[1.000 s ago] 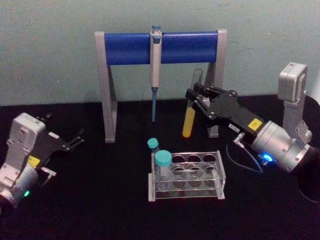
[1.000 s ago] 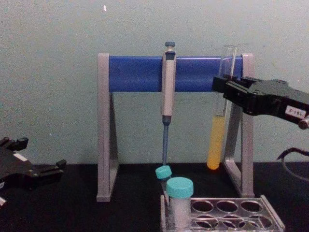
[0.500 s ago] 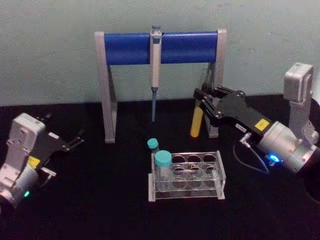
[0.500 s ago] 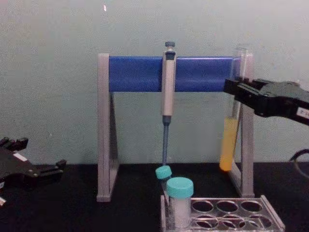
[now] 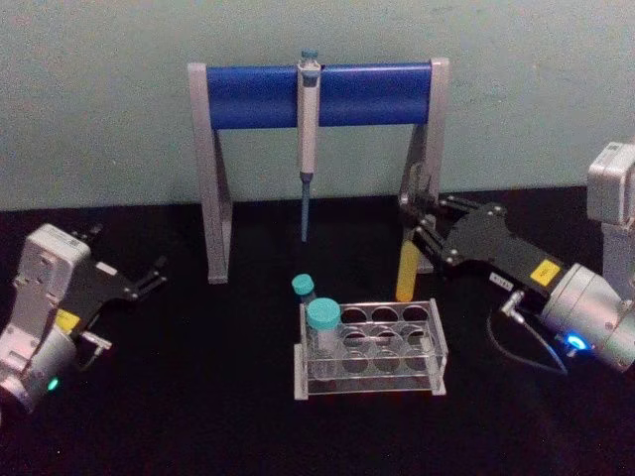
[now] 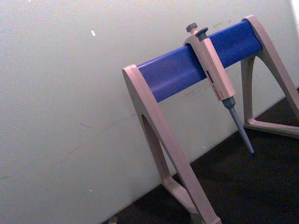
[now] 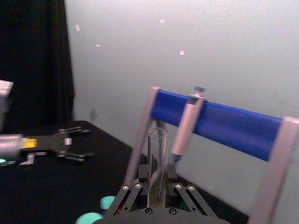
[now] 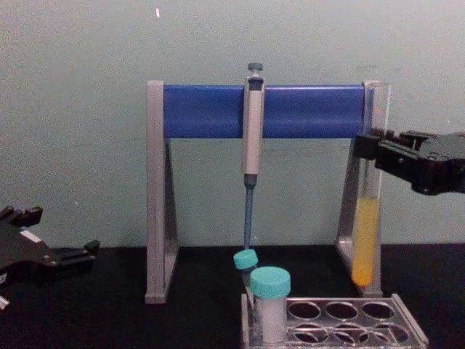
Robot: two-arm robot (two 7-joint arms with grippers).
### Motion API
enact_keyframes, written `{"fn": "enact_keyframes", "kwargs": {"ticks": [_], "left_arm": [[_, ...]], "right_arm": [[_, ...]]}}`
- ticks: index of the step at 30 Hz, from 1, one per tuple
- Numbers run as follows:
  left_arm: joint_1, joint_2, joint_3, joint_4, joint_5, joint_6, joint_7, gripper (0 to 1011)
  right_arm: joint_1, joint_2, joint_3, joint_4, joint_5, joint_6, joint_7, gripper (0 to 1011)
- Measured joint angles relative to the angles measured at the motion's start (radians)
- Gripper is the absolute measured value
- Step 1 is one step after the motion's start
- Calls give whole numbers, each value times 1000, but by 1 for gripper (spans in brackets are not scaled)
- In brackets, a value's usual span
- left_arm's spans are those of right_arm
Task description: Pick up the test tube from the test tube rack, shake it, then place it back into the test tube rack.
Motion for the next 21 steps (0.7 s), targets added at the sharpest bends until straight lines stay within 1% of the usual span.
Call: {"fn": "enact_keyframes", "kwargs": {"ticks": [3,6,7,10,13,16,17,21], "left_arm": [[0,0,0,0,0,0,0,1001],[0,0,0,0,0,0,0,1001],[0,0,0,0,0,0,0,1001],[0,0,0,0,0,0,0,1001],[0,0,0,0,0,0,0,1001],[0,0,0,0,0,0,0,1001],[0,0,0,0,0,0,0,1001],[0,0,0,0,0,0,0,1001]], "right_arm": [[-9,10,-10,-24,17,17,21,228],[-3,6,-28,-28,44,20,49,228],[-3,6,-28,-28,44,20,49,228],[15,-8,-44,-11,59,9,60,228],[42,-32,-55,23,64,-17,59,228],[64,-53,-58,54,61,-37,46,228],[64,-53,-58,54,61,-37,46,228],[88,-74,-57,94,48,-58,25,228]]}}
